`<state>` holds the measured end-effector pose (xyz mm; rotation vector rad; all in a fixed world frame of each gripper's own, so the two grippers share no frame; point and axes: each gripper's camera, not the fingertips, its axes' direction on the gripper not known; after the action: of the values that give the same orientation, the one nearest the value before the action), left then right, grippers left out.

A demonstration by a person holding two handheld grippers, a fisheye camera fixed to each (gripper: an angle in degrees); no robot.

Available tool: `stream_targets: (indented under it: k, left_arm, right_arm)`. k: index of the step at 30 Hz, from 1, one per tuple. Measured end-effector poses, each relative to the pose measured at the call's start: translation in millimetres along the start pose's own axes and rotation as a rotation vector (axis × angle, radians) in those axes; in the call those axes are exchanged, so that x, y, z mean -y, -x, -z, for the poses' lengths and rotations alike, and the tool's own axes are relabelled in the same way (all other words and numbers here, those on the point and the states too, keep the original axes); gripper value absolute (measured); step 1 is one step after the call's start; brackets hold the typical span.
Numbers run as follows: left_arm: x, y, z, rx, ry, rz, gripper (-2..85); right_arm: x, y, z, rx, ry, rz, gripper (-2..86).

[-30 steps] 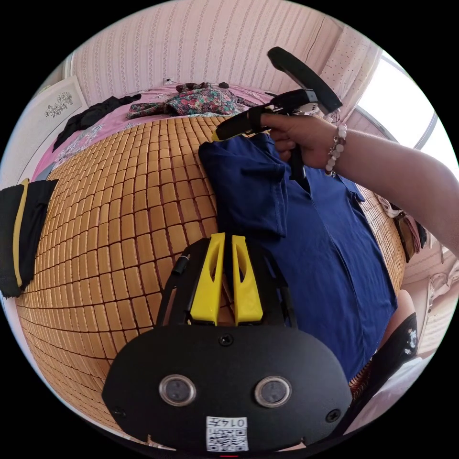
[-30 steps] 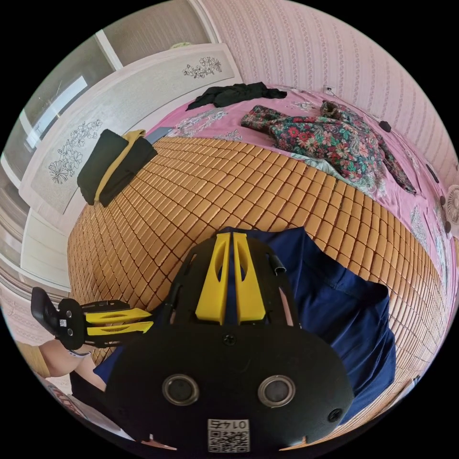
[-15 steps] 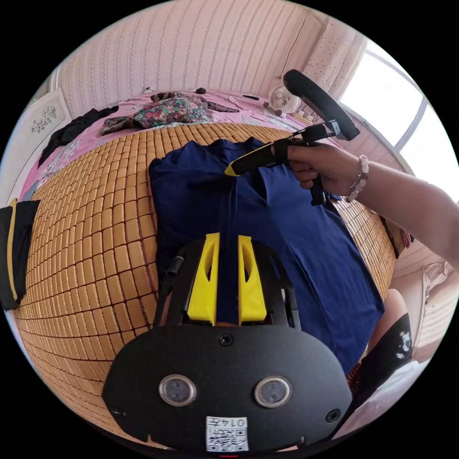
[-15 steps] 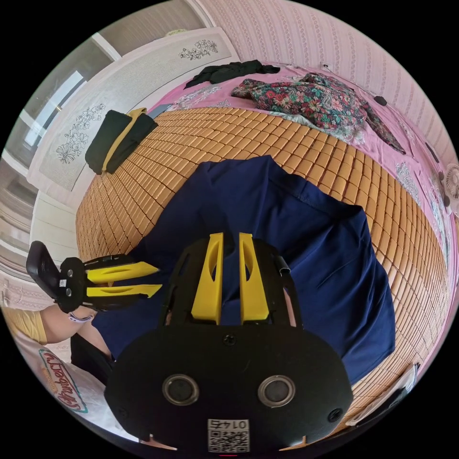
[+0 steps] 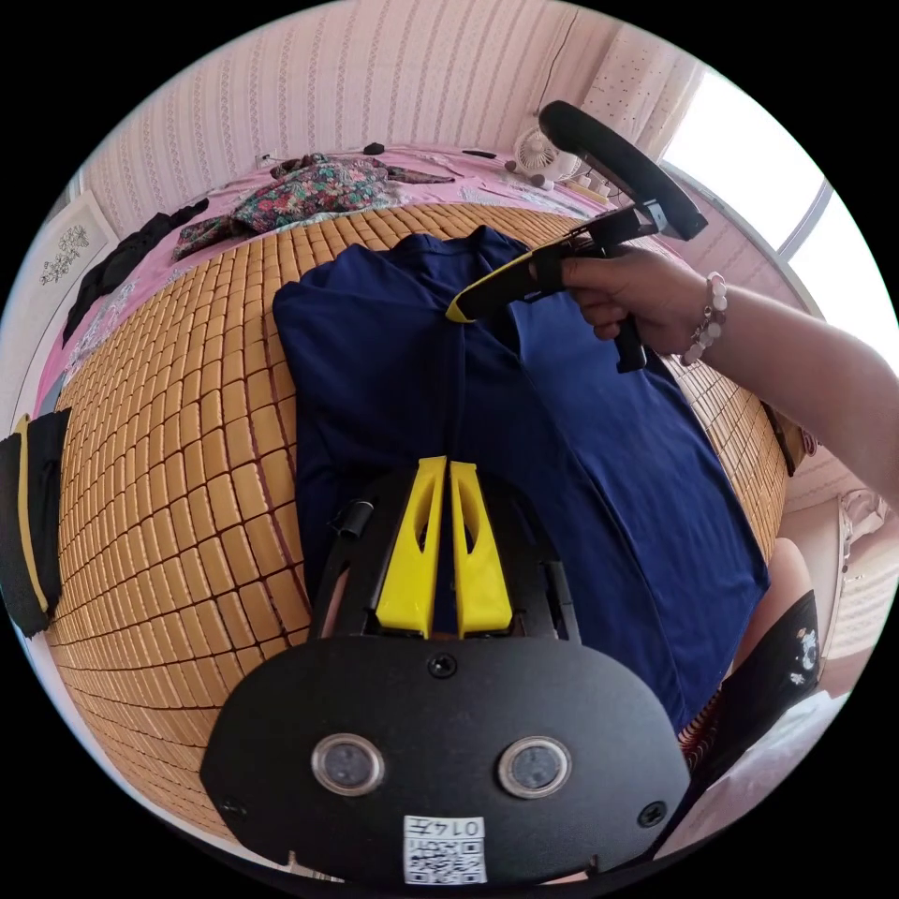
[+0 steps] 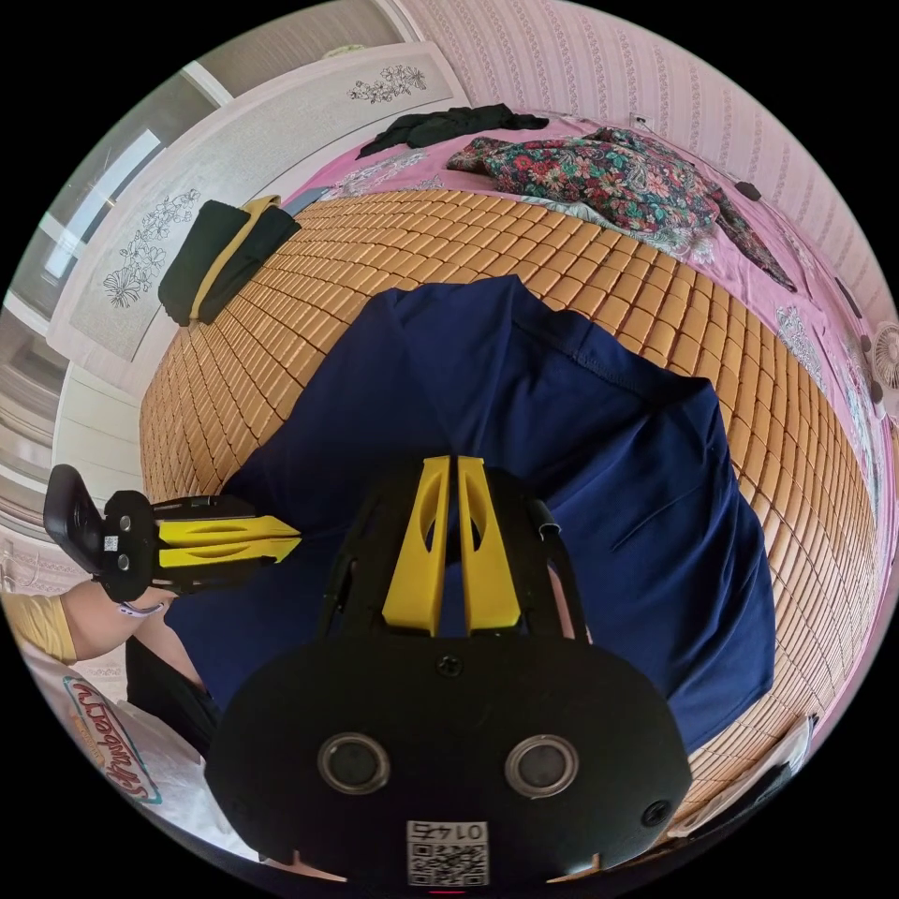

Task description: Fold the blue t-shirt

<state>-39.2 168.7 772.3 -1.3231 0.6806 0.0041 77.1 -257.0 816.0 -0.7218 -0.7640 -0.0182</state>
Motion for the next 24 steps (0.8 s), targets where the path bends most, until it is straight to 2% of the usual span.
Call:
stream_targets:
  k: [6,8,11,13,16,24]
  left_arm:
    - [-7.0,-8.7,16.2,-0.081,-0.048,-0.005,3.7]
    - [-12.0,-13.9,24.8,-0.071,-0.085,-0.029,3.5]
    - [-14.9,-24.1,31.6,-0.111,-0.134,-0.069,3.3]
    - [-8.4,-31.6,26.0,-0.144,-0.104,-0.091,3.1]
    - [11.6,-51.7,15.9,-0.154,-0.055,-0.143,3.4]
    - [98.4,-123.7,-7.3,-0.241,-0.065,-0.294,4.9]
  right_arm:
    - [-76.6,5.3,72.4,-0.14,-0.25,-0.031,6.1]
    - [-117.6,-0.7,92.9,-0.208,-0.269,-0.091,7.5]
    - [-194.4,-32.1,114.5,-0.3,-0.289,-0.304,8.5]
    - [-248.1,-62.3,124.1,-0.292,-0.318,-0.477,8.7]
    - [-287.4,-87.2,134.6,-0.211,-0.361,-0.607,8.9]
    - [-311.5,-110.8,156.6,-0.186,-0.382,-0.69,6.9]
